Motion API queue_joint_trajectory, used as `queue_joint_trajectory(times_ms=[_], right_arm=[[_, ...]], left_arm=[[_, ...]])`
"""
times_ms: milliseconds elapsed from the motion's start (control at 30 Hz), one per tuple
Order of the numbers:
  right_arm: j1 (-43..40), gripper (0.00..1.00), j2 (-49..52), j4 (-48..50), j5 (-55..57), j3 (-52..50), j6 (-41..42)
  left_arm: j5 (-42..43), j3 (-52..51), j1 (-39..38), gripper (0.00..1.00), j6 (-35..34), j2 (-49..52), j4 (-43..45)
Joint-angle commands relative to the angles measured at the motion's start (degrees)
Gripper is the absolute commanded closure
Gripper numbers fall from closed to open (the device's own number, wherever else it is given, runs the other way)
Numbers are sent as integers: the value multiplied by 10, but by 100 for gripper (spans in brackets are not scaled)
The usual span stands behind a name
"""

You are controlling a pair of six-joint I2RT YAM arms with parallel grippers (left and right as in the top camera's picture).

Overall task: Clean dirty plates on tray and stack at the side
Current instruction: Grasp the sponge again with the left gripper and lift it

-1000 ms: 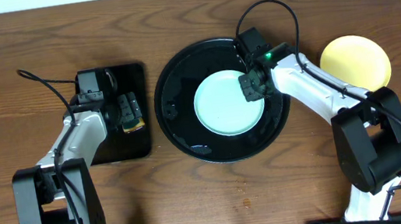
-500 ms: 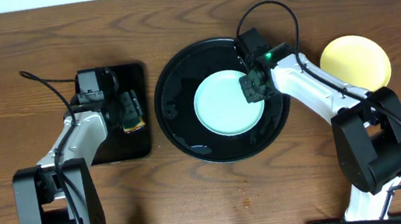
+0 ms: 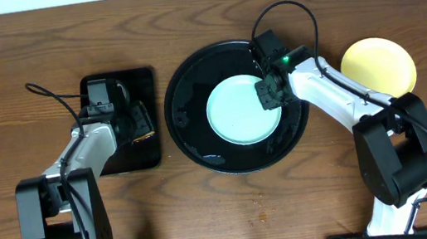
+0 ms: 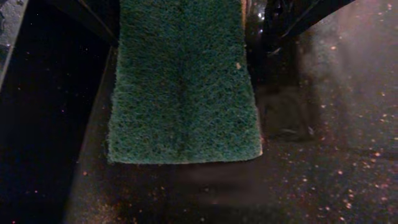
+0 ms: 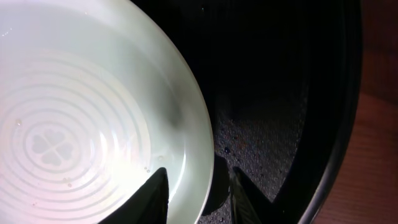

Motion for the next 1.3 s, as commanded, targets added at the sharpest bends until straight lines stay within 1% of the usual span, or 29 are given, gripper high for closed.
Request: queue_joint_trajectory(times_ms=[0,67,167,233,333,433,500,533,600,633,767,833,1033,1100,1167,1200,1267], right_arm=[[4,67,4,-3,-11,-2,-1],[4,62,4,9,-42,-2,-9],[3,60,4,24,-92,-1,-23],[2,59,4,22,-88,-2,-21],[0,57,4,12,-57,-2,-7],[0,54,5,10,-32,-2,-7],[-1,54,5,10,-22,-2,-7],[-2,55,5,10,-22,-2,-7],[-3,57,5,10,-22,-2,-7],[-4,58,5,10,-22,-2,-7],[-12,57,5,3,-22,-2,-7],[-18,55,5,-4,-23,-2,-7],[-36,53,5,-9,-52,-2,-8],[-39,49,5,-6,-69,-2,-8],[-41,39,5,-5,-71,-2,-8],[-41,37,5,-5,-71,-2,-7],[-41,37,5,-4,-71,-2,-8]], left_arm=[[-11,-8,-1,32,-6,12,-3],[-12,-8,-1,32,-6,12,-3],[-11,-8,-1,34,-6,12,2],[-11,-8,-1,44,-6,12,3],[-11,-8,-1,54,-6,12,3],[-11,-8,-1,55,-6,12,6],[-11,-8,-1,55,-5,12,13],[-11,-8,-1,57,-5,12,18],[-12,-8,0,72,-3,11,34],[-12,-8,0,74,0,9,45],[-56,7,0,75,2,-17,57],[-68,9,0,75,1,-38,58],[-68,9,-1,75,1,-112,45],[-67,9,-1,75,1,-132,44],[-67,9,-1,75,1,-147,40],[-67,9,-1,75,1,-153,37],[-67,9,-1,75,1,-160,31]])
